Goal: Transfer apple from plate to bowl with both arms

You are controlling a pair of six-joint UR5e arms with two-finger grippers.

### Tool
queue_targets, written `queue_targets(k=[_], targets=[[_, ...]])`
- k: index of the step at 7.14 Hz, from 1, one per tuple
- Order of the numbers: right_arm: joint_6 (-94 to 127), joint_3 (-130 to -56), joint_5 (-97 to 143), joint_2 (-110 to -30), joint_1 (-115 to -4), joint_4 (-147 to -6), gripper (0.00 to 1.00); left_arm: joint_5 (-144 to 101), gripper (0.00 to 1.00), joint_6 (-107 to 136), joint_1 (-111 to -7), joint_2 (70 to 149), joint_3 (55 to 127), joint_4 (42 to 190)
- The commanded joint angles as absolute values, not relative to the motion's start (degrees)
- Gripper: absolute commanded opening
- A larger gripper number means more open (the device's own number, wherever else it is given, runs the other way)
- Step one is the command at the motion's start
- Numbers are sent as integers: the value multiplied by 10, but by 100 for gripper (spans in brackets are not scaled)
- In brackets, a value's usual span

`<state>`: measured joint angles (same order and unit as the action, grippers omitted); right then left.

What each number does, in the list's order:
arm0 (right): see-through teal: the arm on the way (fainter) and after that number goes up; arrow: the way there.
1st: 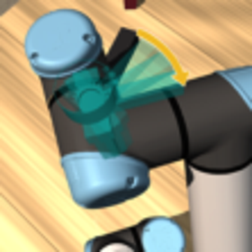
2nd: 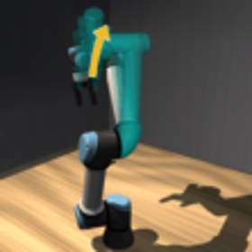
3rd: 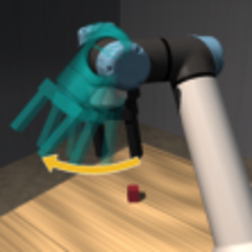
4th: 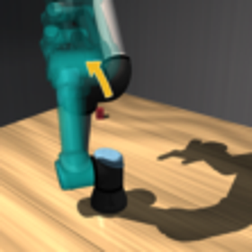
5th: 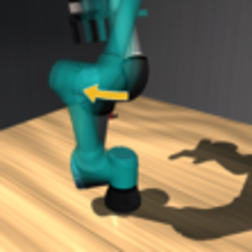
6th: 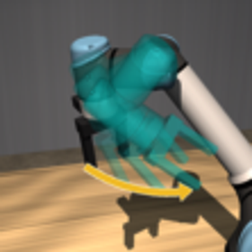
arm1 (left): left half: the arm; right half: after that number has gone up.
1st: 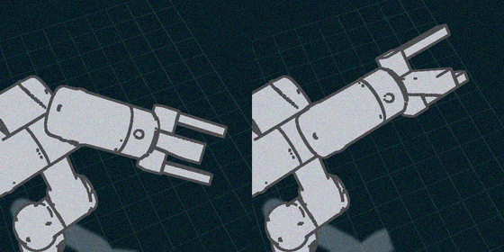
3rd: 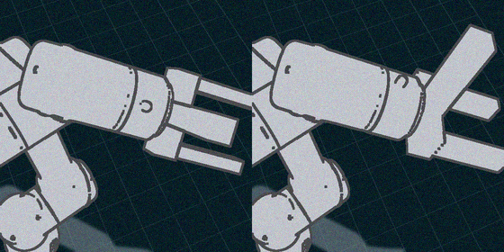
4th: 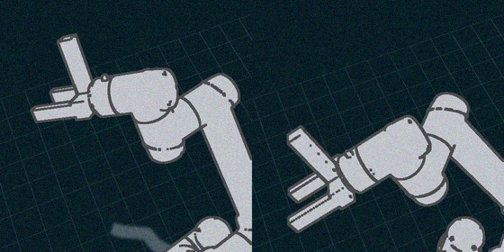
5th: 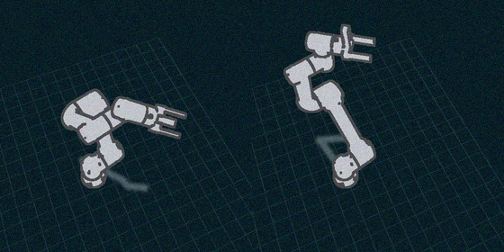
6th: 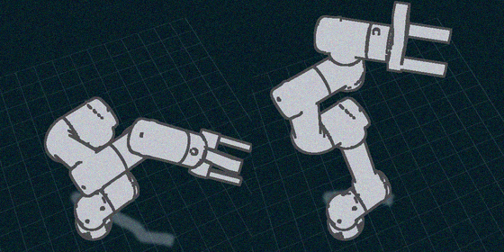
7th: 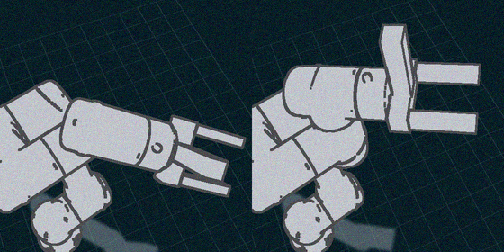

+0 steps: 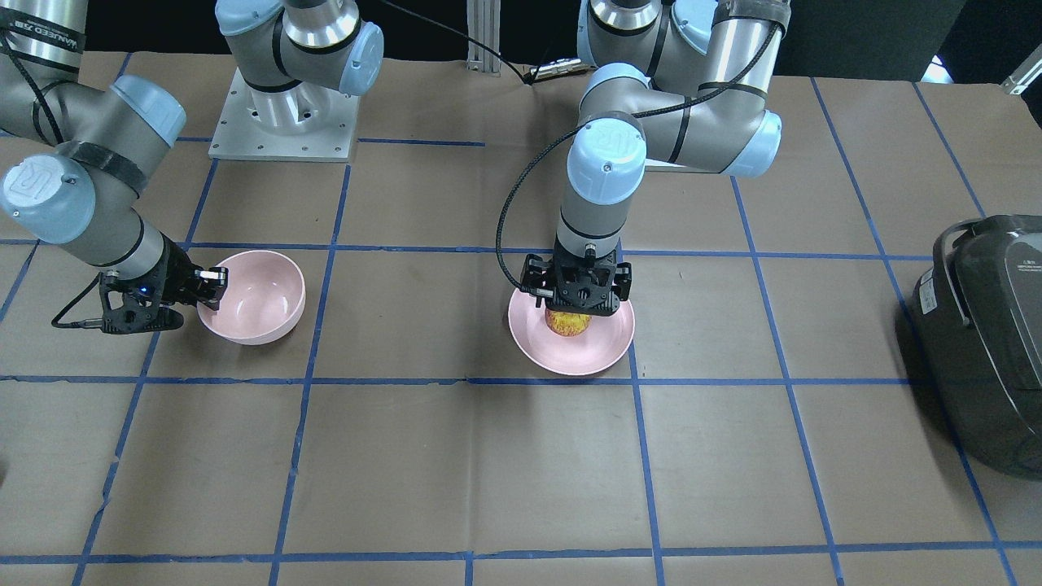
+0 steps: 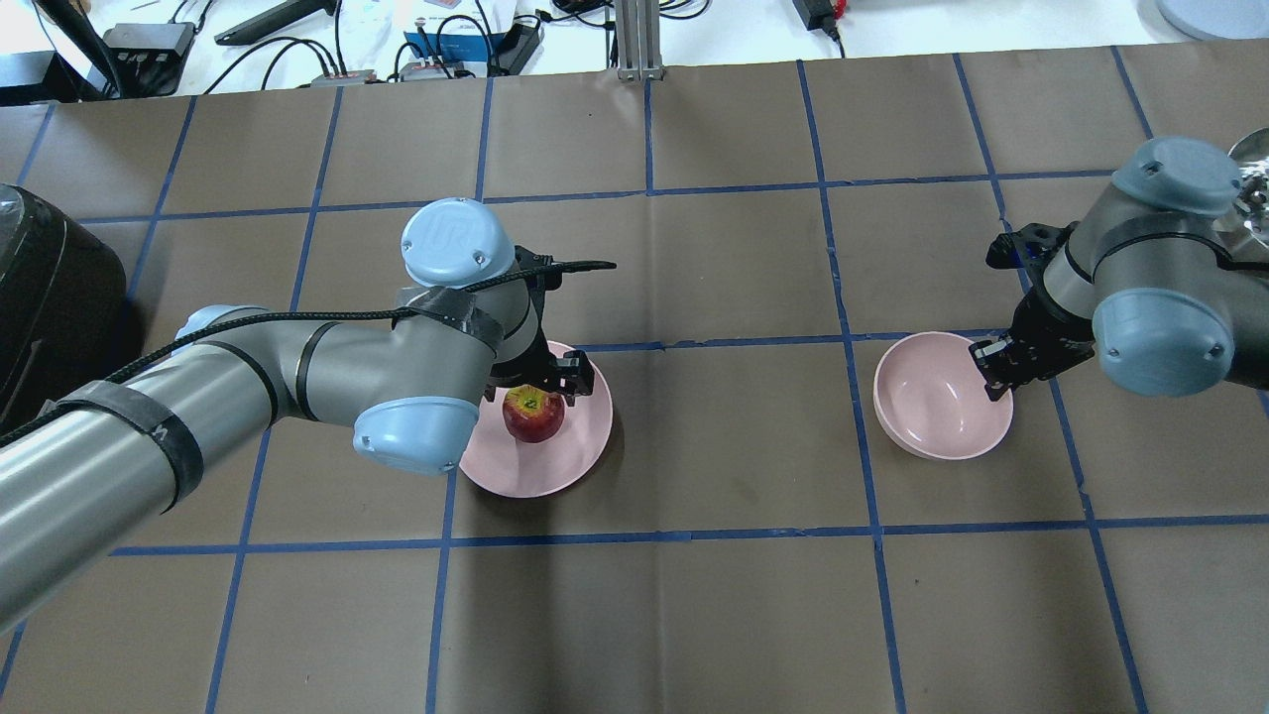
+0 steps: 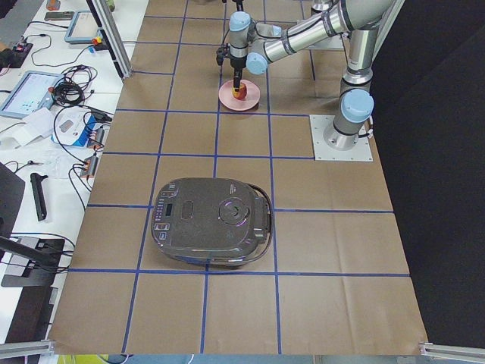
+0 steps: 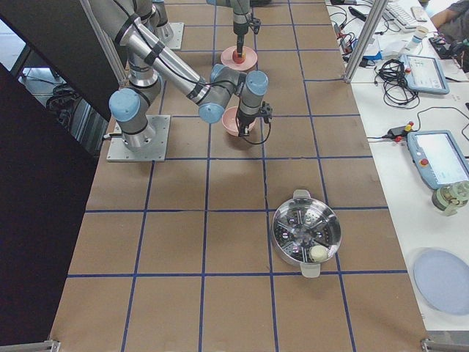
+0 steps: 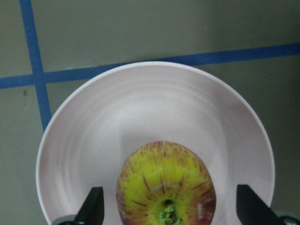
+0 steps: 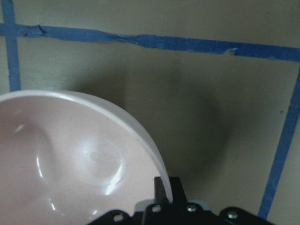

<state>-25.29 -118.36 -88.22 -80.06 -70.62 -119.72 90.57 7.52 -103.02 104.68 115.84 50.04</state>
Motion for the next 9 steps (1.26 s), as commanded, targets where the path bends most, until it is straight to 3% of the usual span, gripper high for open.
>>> queue_targets(k=[1, 2, 4, 5, 7, 9], targets=[[-216, -1154, -822, -848, -729, -1123, 0, 906, 100, 78, -1031, 1067, 1162, 500], [-162, -1141, -812, -853, -769, -1099, 0, 905, 98, 77, -1031, 1078, 1160, 500], [-60, -1139, -760, -845, -882, -1131, 0, 905, 41, 73, -1031, 1076, 1155, 500], [-46, -1148, -761, -833, -894, -1149, 0, 907, 29, 73, -1030, 1064, 1151, 503], [-49, -1169, -799, -816, -894, -1157, 0, 901, 28, 96, -1034, 1021, 1111, 568], [-47, -1169, -817, -788, -891, -1160, 5, 901, 28, 155, -1061, 992, 1022, 701]])
